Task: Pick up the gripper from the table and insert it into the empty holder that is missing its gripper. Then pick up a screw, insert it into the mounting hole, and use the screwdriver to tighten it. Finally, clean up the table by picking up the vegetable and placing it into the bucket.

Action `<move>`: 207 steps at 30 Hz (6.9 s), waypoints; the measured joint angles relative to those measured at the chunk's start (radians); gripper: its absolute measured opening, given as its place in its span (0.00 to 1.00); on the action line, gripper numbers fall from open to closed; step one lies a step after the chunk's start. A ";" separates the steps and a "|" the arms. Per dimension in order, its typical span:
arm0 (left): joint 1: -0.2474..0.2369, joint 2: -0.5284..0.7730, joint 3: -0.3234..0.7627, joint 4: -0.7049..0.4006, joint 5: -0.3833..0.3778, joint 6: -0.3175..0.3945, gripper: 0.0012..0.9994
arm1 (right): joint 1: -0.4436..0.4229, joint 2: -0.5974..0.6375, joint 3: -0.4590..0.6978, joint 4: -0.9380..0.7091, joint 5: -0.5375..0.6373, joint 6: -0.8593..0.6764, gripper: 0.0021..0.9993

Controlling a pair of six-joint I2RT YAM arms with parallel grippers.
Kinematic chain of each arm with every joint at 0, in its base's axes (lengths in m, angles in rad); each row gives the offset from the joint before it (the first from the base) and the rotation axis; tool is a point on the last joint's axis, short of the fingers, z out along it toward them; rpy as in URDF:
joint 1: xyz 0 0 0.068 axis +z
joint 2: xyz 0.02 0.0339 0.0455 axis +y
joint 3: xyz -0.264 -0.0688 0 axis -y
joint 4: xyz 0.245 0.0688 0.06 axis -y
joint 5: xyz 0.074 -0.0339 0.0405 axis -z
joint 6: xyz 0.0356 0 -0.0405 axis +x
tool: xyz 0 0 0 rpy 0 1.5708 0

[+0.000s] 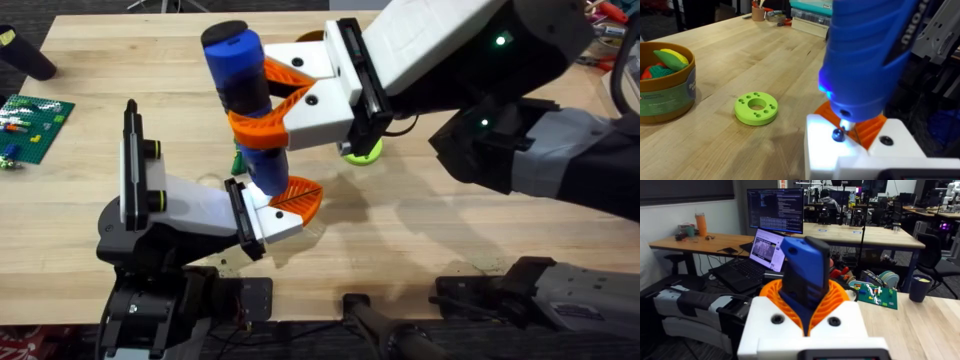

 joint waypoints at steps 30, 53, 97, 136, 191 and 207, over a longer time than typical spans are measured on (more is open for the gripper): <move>0.000 0.000 0.000 0.000 0.001 -0.001 0.01 | 0.000 0.014 0.013 0.051 0.000 0.106 0.03; 0.000 0.000 0.000 0.001 0.001 -0.001 0.01 | 0.000 0.013 0.053 -0.001 0.000 0.049 0.03; 0.000 0.000 0.000 0.001 0.001 -0.001 0.01 | 0.000 0.013 0.053 -0.035 0.008 0.005 0.03; 0.000 0.000 0.000 0.000 0.000 -0.001 0.01 | 0.010 0.013 0.053 -0.038 0.012 0.000 0.03; 0.000 0.000 0.000 0.001 0.000 -0.001 0.01 | 0.010 0.013 0.053 -0.066 0.013 -0.036 0.03; 0.000 0.000 0.000 0.001 0.000 -0.001 0.01 | 0.010 -0.072 0.329 -0.376 0.035 -0.047 0.03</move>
